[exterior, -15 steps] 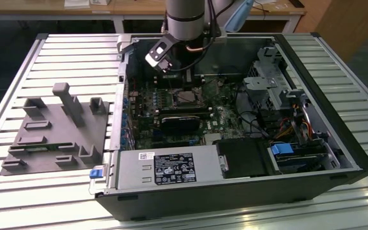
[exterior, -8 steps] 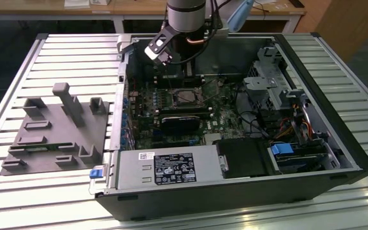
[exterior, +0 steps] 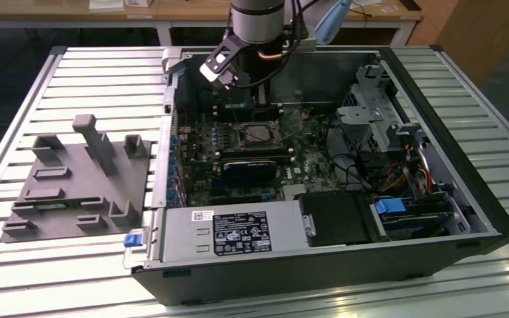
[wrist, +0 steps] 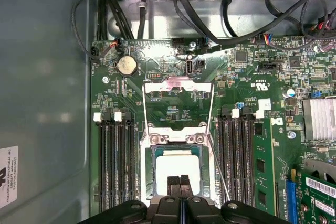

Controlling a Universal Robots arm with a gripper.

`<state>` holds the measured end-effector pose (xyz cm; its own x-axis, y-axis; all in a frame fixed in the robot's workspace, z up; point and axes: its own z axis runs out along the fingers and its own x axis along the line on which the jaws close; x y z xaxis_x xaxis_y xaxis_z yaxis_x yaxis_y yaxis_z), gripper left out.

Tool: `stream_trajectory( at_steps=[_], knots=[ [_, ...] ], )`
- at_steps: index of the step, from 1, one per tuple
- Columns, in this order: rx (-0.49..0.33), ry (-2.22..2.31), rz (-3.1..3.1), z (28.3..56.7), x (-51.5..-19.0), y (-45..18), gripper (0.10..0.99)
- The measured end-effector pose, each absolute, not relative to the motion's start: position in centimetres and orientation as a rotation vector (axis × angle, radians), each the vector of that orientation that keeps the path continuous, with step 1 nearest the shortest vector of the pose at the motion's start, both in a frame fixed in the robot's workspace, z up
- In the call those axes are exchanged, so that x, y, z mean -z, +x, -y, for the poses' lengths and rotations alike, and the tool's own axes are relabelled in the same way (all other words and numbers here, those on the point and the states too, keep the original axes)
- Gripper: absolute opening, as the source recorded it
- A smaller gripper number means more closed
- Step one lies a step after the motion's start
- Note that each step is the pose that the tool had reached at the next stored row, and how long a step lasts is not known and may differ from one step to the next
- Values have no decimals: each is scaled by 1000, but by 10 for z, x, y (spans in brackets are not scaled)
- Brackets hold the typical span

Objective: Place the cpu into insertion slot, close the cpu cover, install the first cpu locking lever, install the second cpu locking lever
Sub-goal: 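Close the cpu cover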

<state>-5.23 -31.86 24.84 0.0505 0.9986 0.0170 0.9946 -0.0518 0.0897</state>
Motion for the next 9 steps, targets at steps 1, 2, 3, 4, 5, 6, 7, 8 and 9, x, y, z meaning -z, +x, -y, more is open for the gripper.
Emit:
stream_trajectory(
  at_steps=[1, 2, 3, 4, 5, 6, 7, 8, 9],
  knots=[
    [-115, 2237, -2126, 319, -248, -52, 102],
    [-115, 2237, -2126, 319, -248, -52, 102],
    [-115, 2237, -2126, 319, -249, -52, 102],
    [-115, 2237, -2126, 319, -249, -52, 102],
    [-115, 2237, -2126, 319, -249, -52, 102],
    [-115, 2237, -2126, 319, -249, -52, 102],
    [-115, 2237, -2126, 319, -249, -52, 102],
    [-115, 2237, -2126, 319, -249, -52, 102],
    [-115, 2237, -2126, 319, -249, -52, 102]
  ],
)
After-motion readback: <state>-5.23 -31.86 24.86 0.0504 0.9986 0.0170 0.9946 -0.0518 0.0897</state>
